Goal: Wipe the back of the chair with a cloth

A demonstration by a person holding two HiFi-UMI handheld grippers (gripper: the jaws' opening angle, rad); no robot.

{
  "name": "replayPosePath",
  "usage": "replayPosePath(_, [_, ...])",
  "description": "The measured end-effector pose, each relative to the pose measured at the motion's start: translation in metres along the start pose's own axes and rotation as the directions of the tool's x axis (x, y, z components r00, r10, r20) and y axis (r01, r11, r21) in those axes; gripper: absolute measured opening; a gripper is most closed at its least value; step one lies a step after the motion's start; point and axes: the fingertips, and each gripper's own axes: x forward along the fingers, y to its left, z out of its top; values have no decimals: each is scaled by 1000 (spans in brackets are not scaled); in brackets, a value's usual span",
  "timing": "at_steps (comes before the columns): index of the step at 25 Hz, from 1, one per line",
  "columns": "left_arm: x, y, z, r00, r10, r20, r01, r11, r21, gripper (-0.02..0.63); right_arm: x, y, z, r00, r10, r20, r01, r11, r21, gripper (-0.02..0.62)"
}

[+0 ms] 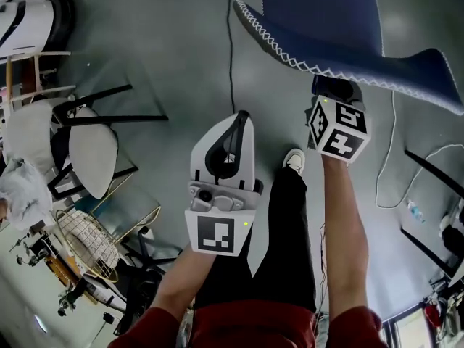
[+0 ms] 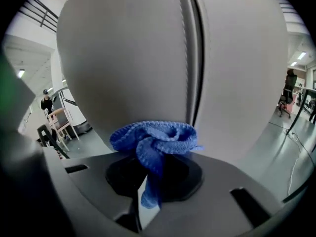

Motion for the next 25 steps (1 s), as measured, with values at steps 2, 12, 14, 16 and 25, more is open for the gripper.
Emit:
replayPosePath(2, [2, 2, -10, 1000, -6, 2, 6, 1000, 4, 14, 16, -5, -10, 1000, -7, -3, 7, 1000, 4, 61])
replayPosePath(12, [4, 10, -61, 1000, -11, -15, 11, 1000, 2, 14, 93, -15, -77, 994, -10, -106, -1, 995, -96, 61])
replayPosePath(14, [5, 11, -69, 1000, -10, -24, 10, 1000, 4, 13, 103, -17, -87, 992, -16, -125, 3, 994, -106, 61])
replayPosePath(16, [6, 12, -73, 999, -9, -33, 9, 1000, 6, 14, 111, -20, -98, 988, -21, -154, 5, 994, -107, 61])
replayPosePath(25, [7, 13, -69, 999, 3, -39, -2, 1000, 14, 14, 111, -24, -105, 981, -28, -192, 5, 993, -122, 61])
